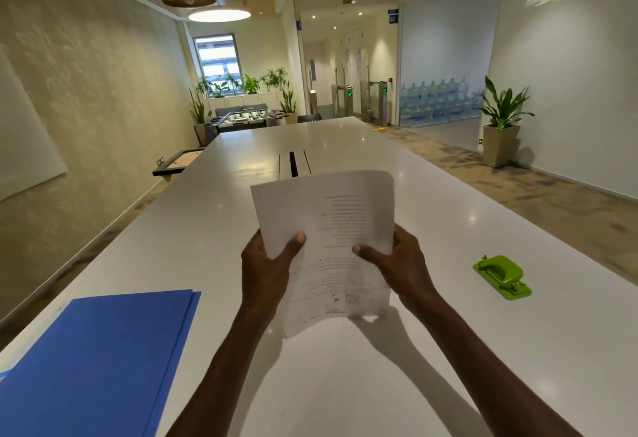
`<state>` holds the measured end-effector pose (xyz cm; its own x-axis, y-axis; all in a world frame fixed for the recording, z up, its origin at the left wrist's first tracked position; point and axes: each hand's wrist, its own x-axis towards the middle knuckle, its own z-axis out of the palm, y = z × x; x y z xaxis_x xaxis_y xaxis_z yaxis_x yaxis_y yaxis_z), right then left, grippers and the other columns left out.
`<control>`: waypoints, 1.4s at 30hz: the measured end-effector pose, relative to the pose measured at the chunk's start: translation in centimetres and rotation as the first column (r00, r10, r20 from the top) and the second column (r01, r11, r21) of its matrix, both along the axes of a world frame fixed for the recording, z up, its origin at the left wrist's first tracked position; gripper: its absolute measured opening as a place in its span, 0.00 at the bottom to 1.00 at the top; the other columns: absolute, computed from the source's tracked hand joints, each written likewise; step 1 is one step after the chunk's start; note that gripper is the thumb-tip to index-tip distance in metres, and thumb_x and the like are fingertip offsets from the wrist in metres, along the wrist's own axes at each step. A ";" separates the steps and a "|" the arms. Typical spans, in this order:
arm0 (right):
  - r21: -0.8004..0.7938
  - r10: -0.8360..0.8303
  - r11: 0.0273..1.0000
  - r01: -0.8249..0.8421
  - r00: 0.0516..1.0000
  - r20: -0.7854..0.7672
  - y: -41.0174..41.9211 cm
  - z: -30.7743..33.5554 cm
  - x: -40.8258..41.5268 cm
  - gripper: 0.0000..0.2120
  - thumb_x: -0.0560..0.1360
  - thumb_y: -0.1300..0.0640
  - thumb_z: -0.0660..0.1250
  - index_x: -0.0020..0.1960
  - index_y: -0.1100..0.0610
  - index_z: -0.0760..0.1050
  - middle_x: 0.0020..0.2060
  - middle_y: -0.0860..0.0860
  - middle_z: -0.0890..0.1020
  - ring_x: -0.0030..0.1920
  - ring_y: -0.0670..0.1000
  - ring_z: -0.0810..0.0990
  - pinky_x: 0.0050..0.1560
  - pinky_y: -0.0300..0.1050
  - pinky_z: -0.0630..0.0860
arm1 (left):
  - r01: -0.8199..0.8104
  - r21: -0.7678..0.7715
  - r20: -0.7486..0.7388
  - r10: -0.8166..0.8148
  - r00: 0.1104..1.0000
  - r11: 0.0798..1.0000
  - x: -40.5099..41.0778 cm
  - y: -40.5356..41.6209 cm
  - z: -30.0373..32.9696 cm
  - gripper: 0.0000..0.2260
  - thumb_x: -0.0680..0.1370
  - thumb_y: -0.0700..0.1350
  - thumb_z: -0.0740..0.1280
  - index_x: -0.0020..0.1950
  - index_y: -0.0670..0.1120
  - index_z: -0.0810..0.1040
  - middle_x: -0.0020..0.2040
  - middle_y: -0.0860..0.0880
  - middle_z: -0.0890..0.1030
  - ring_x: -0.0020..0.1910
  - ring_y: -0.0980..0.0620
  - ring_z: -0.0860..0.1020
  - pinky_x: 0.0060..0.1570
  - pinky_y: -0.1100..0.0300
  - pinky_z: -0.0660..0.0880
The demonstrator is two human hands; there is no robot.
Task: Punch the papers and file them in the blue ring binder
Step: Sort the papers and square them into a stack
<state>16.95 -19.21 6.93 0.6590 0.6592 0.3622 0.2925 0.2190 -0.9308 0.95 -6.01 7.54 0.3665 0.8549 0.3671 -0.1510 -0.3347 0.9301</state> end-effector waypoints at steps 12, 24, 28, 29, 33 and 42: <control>-0.046 -0.002 0.999 0.002 1.000 0.017 -0.3 -0.4 0.3 0.13 0.70 0.62 0.74 0.53 0.52 0.79 0.47 0.46 0.85 0.45 0.46 0.85 0.42 0.41 0.82 | -0.024 -0.044 -0.113 0.019 0.993 0.999 0.0 -0.2 -2.0 0.13 0.71 0.51 0.76 0.52 0.54 0.77 0.47 0.52 0.85 0.44 0.52 0.84 0.41 0.53 0.82; -0.039 -0.315 0.944 0.326 0.932 0.179 -0.4 1.1 1.0 0.47 0.63 0.55 0.80 0.73 0.53 0.56 0.67 0.52 0.70 0.64 0.51 0.72 0.61 0.47 0.72 | -0.084 0.216 -0.342 0.156 0.927 0.973 0.5 0.4 -0.8 0.17 0.74 0.45 0.74 0.60 0.43 0.77 0.49 0.52 0.81 0.44 0.51 0.78 0.37 0.64 0.73; 0.056 -0.440 0.865 0.499 0.700 0.562 -1.7 5.2 1.8 0.52 0.63 0.49 0.80 0.77 0.56 0.52 0.75 0.55 0.60 0.73 0.54 0.58 0.72 0.51 0.57 | -0.011 0.419 -0.412 0.201 0.889 0.908 0.0 1.5 1.2 0.16 0.75 0.45 0.72 0.61 0.43 0.78 0.50 0.51 0.82 0.43 0.52 0.77 0.41 0.61 0.73; 0.084 -0.427 0.861 0.502 0.622 0.656 -2.0 6.0 1.8 0.49 0.64 0.49 0.79 0.76 0.56 0.55 0.74 0.55 0.63 0.73 0.54 0.60 0.72 0.51 0.58 | 0.025 0.465 -0.433 0.204 0.878 0.885 -0.2 1.6 1.7 0.15 0.75 0.45 0.72 0.61 0.44 0.78 0.51 0.49 0.83 0.43 0.52 0.78 0.40 0.62 0.73; -0.088 -0.172 0.938 0.334 0.671 0.721 -3.1 8.2 1.6 0.21 0.69 0.53 0.75 0.60 0.54 0.75 0.57 0.51 0.81 0.51 0.49 0.78 0.47 0.35 0.73 | 0.156 0.600 -0.525 0.239 0.817 0.785 -0.8 1.6 3.9 0.14 0.76 0.44 0.70 0.62 0.45 0.78 0.52 0.46 0.84 0.40 0.53 0.76 0.35 0.68 0.68; 0.017 -0.217 0.970 0.243 0.832 0.511 -4.3 7.4 2.1 0.07 0.68 0.57 0.75 0.45 0.58 0.81 0.39 0.52 0.84 0.39 0.53 0.82 0.36 0.51 0.78 | -0.216 0.593 -0.169 0.383 0.908 0.775 -3.0 2.9 5.0 0.36 0.65 0.49 0.80 0.69 0.50 0.67 0.64 0.51 0.77 0.60 0.53 0.77 0.56 0.57 0.76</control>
<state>19.00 -23.48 14.31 0.5273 0.5361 0.6592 0.7612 0.0467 -0.6468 -2.01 -3.11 12.53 0.2795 0.6185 0.7343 0.2683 -0.7847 0.5588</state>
